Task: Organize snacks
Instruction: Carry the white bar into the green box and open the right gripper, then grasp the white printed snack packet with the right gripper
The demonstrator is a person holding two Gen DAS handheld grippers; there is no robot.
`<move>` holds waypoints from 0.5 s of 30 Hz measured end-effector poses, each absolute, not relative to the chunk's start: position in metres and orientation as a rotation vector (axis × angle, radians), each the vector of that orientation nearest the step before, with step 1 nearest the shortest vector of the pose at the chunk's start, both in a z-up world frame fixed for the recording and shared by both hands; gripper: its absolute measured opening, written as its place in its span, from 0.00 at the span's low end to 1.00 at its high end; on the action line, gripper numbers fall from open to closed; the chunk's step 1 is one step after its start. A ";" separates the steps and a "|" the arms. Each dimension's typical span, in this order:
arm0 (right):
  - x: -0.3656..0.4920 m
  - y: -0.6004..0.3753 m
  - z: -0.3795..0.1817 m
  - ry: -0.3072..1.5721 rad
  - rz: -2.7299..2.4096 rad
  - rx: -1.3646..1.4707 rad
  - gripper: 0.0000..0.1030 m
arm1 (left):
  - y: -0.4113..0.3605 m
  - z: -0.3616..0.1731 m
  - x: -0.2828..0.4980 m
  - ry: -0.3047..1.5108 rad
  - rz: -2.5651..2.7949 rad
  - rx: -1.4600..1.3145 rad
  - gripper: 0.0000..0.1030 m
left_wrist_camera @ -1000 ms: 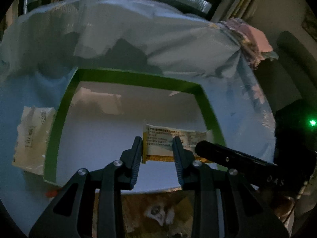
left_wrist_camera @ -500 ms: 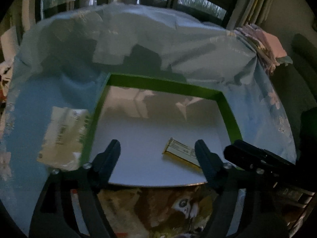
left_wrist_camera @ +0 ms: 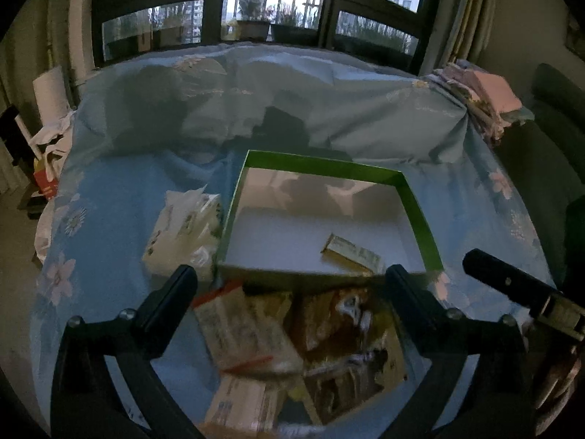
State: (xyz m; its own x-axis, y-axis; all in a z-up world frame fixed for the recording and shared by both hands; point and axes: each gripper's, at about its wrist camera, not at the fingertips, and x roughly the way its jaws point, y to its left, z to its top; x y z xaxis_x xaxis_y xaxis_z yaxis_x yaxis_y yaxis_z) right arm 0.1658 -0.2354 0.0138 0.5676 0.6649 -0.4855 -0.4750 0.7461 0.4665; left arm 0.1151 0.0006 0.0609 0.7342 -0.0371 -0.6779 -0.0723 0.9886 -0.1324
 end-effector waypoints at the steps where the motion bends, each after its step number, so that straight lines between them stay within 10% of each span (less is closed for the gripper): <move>1: 0.160 -0.239 0.013 0.696 0.687 0.308 0.76 | 0.001 0.061 0.107 0.743 0.021 -0.156 1.00; 15: 0.091 -0.237 -0.022 0.776 0.805 0.294 0.76 | 0.021 0.024 0.021 0.803 0.057 -0.235 1.00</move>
State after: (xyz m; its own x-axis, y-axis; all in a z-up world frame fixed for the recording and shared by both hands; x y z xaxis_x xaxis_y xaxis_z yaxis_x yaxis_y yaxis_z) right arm 0.0913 -0.2367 -0.0215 0.4415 0.7392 -0.5086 -0.5354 0.6719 0.5118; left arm 0.0209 0.0210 0.0239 0.6943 -0.0382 -0.7186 -0.1399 0.9724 -0.1869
